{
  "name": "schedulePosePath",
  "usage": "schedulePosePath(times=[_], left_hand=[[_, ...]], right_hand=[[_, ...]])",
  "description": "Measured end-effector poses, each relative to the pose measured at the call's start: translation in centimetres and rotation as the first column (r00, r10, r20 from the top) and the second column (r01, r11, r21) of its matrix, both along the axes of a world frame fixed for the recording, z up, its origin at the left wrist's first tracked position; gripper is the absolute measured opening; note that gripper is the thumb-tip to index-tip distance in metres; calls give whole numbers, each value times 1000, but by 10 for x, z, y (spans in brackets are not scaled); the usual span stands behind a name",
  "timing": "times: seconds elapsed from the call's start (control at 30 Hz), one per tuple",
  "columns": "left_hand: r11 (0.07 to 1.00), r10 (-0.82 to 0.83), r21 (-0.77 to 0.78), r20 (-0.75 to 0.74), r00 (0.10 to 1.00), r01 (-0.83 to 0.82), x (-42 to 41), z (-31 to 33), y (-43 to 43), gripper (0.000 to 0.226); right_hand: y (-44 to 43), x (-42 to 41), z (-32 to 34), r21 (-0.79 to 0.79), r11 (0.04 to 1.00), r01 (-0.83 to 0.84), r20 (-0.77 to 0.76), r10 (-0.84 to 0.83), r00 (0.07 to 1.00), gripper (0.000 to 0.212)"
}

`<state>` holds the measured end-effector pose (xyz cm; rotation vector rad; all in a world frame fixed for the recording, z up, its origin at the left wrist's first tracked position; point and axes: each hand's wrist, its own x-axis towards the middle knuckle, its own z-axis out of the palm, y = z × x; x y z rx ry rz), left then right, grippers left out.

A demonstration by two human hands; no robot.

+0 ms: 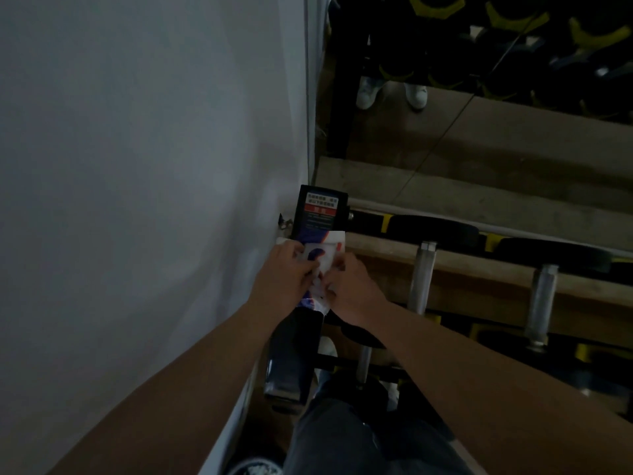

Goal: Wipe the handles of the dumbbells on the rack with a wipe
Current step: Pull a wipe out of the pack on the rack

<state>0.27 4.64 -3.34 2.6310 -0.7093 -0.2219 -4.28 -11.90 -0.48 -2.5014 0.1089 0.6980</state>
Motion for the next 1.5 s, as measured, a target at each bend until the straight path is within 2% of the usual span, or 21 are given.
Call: schedulePosePath(times=[0.13, 0.27, 0.4, 0.5, 0.6, 0.7, 0.77, 0.8, 0.87, 0.93, 1.07, 1.17, 1.23, 1.37, 1.5], left_hand=[[999, 32, 17, 12, 999, -33, -3, 0, -5, 19], [991, 135, 1, -76, 988, -136, 1, -3, -10, 19], [999, 41, 26, 0, 999, -41, 6, -6, -16, 16], [1000, 19, 10, -20, 1000, -19, 8, -7, -14, 9], [996, -84, 36, -56, 995, 86, 7, -11, -10, 24], [995, -103, 3, -82, 991, 104, 11, -22, -5, 29], [983, -170, 52, -97, 981, 176, 14, -20, -4, 31], [975, -206, 71, -67, 976, 210, 16, -15, -6, 28], [980, -199, 10, -93, 976, 201, 21, -3, -10, 13], [983, -185, -29, -58, 981, 183, 25, -1, -10, 10], [986, -150, -92, -128, 980, 139, 22, -6, -1, 20], [990, -83, -132, -214, 973, 55, 20, -5, -1, 10], [990, -40, -143, -208, 977, 10, 20, -3, -1, 5], [986, -112, -140, -181, 977, 87, 16, 4, -4, 8], [988, -117, -119, -155, 981, 99, 18, 10, -5, 10]], right_hand=[[-4, -2, 8, -36, 986, -161, -6, 161, 987, 28], [-8, -5, 9, 19, 989, -148, -52, 149, 988, 30], [-12, -4, 12, 6, 982, -190, -71, 190, 979, 42], [-13, -4, 13, -11, 975, -222, -85, 221, 972, 45], [-14, -6, 10, -16, 972, -235, -106, 232, 967, 48], [-16, -8, 5, 7, 976, -218, -106, 218, 970, 50], [-17, -8, 3, 10, 975, -222, -120, 221, 968, 50], [-17, -8, 1, 6, 974, -226, -123, 225, 967, 51], [-17, -8, 0, -1, 977, -212, -119, 210, 970, 55], [-16, -8, -1, 9, 985, -170, -127, 170, 977, 60], [-15, -7, 4, -14, 976, -217, -124, 213, 969, 48], [-16, -7, 7, 1, 979, -203, -135, 201, 970, 47], [-17, -6, 7, -2, 980, -199, -138, 197, 971, 47], [-16, -5, 10, -8, 983, -186, -137, 183, 974, 42], [-14, -5, 11, -26, 980, -196, -126, 191, 973, 45]])
